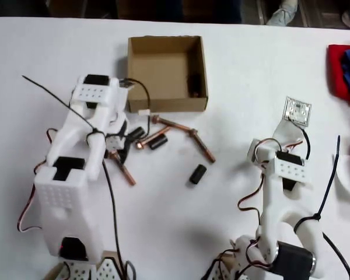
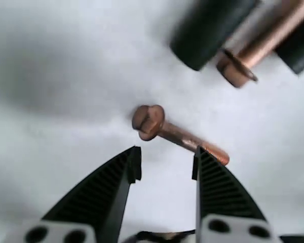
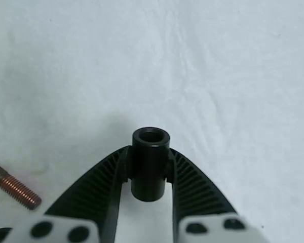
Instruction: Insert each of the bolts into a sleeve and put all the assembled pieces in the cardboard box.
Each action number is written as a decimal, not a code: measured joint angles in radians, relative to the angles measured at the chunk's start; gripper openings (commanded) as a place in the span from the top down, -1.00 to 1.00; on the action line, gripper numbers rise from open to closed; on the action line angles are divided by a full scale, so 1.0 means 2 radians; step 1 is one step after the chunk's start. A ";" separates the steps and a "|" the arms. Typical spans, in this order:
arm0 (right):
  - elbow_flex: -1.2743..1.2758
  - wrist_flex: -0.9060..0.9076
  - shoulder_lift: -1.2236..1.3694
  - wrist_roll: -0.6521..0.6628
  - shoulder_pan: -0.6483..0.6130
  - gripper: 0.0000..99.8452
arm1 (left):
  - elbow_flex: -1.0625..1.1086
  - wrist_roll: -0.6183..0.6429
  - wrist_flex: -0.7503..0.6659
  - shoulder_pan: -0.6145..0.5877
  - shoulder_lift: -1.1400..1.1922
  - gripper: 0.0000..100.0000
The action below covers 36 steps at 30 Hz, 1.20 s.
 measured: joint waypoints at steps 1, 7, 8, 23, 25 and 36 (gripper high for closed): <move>0.000 0.000 0.000 0.000 0.000 0.96 | 0.000 0.038 0.000 0.000 0.000 0.62; 0.000 0.000 0.000 0.000 0.000 0.96 | 0.003 0.217 -0.006 0.000 0.000 0.62; 0.000 0.000 0.000 0.000 0.000 0.96 | 0.007 0.237 -0.008 0.000 0.000 0.62; 0.000 0.000 0.000 0.000 0.000 0.96 | -0.087 0.362 0.014 0.008 0.144 0.95; 0.000 0.000 0.000 0.000 0.000 0.96 | -0.120 0.362 0.033 0.008 0.160 0.95; 0.000 0.000 0.000 0.000 0.000 0.96 | -0.186 -0.015 0.050 0.002 0.173 0.95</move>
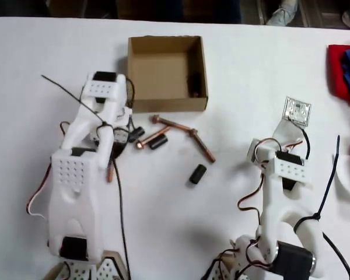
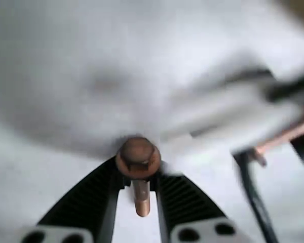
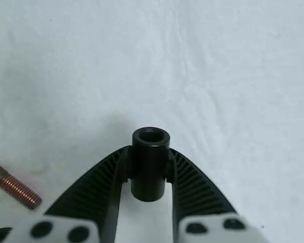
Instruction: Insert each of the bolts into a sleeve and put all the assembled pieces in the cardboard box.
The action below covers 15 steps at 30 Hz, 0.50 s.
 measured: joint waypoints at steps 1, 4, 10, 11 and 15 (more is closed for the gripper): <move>0.000 0.000 0.000 0.000 0.000 0.96 | 0.000 -0.034 0.000 0.000 0.001 0.95; 0.000 0.000 0.000 0.000 0.000 0.96 | -0.005 -0.072 0.001 0.000 0.006 0.94; 0.000 0.000 0.000 0.000 0.000 0.96 | -0.010 -0.084 0.002 0.000 0.018 0.94; 0.000 0.000 0.000 0.000 0.000 0.96 | -0.012 -0.084 0.002 0.000 0.019 0.94; 0.000 0.000 0.000 0.000 0.000 0.96 | -0.025 -0.060 0.003 0.002 0.025 0.84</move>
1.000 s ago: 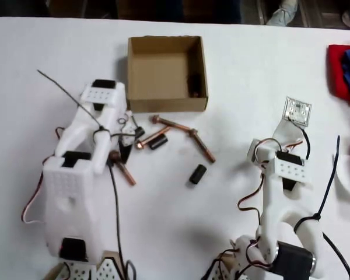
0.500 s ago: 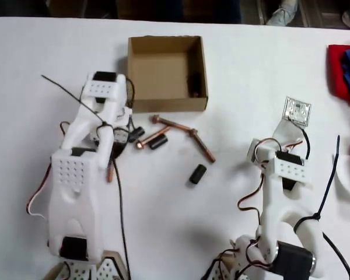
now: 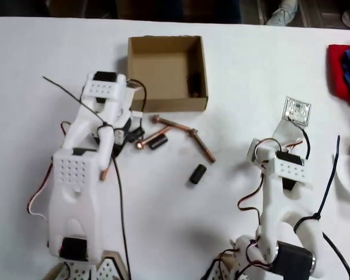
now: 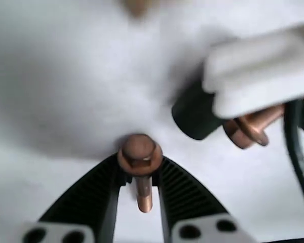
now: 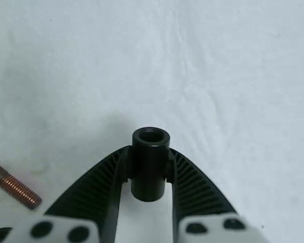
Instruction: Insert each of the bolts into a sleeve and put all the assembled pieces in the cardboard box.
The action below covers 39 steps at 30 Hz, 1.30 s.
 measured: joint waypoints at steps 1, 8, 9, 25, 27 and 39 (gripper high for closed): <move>0.000 0.000 0.000 0.000 0.000 0.96 | -0.004 0.015 0.000 0.000 0.001 0.79; 0.000 0.000 0.000 0.000 0.000 0.96 | -0.027 0.055 0.000 -0.001 0.005 0.78; 0.000 0.000 0.000 0.000 0.000 0.96 | -0.027 0.056 -0.001 -0.001 0.005 0.78; 0.000 0.000 0.000 0.000 0.000 0.96 | -0.041 0.059 -0.001 0.003 0.002 0.95; 0.000 0.000 0.000 0.000 0.000 0.96 | -0.051 0.058 -0.005 0.004 -0.015 0.95; 0.069 -0.002 -0.142 0.024 -0.027 0.96 | 0.127 0.058 -0.089 0.064 -0.404 0.95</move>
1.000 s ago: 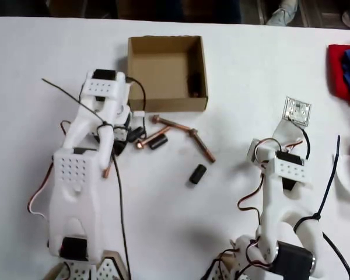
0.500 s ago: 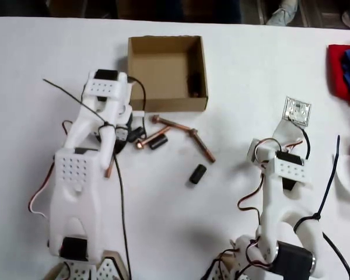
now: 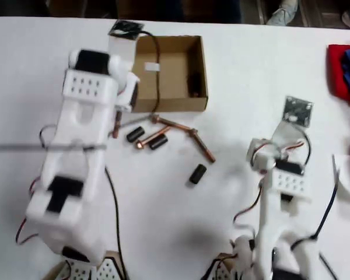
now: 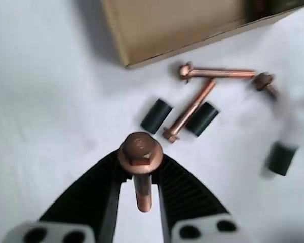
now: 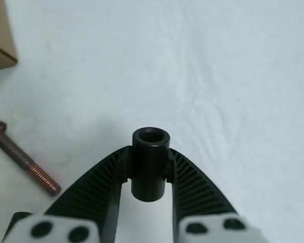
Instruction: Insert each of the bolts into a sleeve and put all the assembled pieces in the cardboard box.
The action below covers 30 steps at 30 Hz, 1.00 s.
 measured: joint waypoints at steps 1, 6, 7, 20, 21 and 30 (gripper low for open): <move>0.023 -0.010 -0.031 0.004 -0.011 0.96 | 0.048 -0.001 -0.033 0.009 -0.043 0.95; 0.135 -0.089 -0.173 0.006 -0.039 0.95 | 0.329 -0.001 -0.246 0.032 -0.260 0.95; 0.155 -0.110 -0.193 0.007 -0.045 0.95 | 0.377 0.001 -0.292 0.035 -0.301 0.95; 0.285 -0.324 -0.251 0.010 -0.198 0.96 | 0.532 -0.005 -0.456 0.110 -0.450 0.95; 0.285 -0.324 -0.250 0.010 -0.206 0.96 | 0.532 -0.019 -0.458 0.117 -0.450 0.95; 0.285 -0.324 -0.251 0.010 -0.264 0.96 | 0.530 0.000 -0.565 0.173 -0.422 0.95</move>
